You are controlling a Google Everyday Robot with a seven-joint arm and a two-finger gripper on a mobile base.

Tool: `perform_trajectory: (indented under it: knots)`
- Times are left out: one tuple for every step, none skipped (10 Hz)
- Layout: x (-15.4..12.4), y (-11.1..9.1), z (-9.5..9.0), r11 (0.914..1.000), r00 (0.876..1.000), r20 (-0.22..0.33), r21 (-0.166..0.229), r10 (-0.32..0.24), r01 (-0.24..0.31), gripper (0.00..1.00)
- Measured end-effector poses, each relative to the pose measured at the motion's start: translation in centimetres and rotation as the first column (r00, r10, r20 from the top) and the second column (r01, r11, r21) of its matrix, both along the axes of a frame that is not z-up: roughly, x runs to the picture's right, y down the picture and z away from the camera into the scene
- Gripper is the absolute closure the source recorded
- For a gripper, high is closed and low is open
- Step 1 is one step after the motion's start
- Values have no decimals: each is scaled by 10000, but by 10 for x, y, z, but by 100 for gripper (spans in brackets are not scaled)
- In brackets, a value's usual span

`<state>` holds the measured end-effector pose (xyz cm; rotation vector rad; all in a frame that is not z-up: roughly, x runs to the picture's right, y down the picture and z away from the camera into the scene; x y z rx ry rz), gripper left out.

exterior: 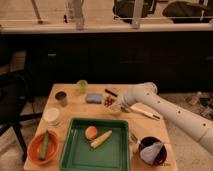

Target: Place grapes in metal cup

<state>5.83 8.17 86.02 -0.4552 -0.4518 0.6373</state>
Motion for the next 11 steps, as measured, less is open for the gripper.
perform_trajectory:
  knots:
    - [-8, -8, -5, 9999, 9999, 120, 160, 33, -35, 100]
    - [-16, -15, -10, 9996, 9998, 208, 274, 33, -38, 100]
    - [-31, -25, -18, 9990, 9994, 347, 441, -34, 19, 100]
    - [-51, -37, -28, 9976, 9982, 557, 670, -214, 176, 100]
    - [-65, -43, -34, 9964, 9968, 719, 799, -340, 282, 100]
    - [-77, -48, -40, 9951, 9949, 891, 910, -463, 382, 100]
    - [-75, -47, -39, 9951, 9952, 862, 907, -465, 387, 100]
    - [-73, -48, -39, 9951, 9954, 848, 913, -449, 371, 100]
    - [-76, -48, -39, 9950, 9949, 881, 912, -486, 406, 100]
    - [-76, -48, -39, 9950, 9949, 883, 913, -488, 407, 100]
    - [-75, -48, -39, 9950, 9951, 871, 914, -478, 398, 100]
